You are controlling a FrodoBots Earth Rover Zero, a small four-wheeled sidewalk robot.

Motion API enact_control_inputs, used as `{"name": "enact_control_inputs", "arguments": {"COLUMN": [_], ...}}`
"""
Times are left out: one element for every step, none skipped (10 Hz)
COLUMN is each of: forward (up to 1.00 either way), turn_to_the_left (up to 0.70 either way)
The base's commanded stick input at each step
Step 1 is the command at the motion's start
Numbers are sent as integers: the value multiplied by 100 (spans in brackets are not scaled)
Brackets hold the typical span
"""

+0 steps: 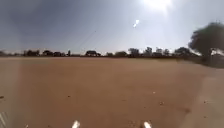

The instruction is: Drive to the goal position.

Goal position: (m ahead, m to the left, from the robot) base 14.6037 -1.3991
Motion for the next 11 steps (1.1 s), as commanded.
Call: {"name": "enact_control_inputs", "arguments": {"forward": [70,70,70,70,70,70,70,70,70,70,70], "turn_to_the_left": [0,0,0,0,0,0,0,0,0,0,0]}}
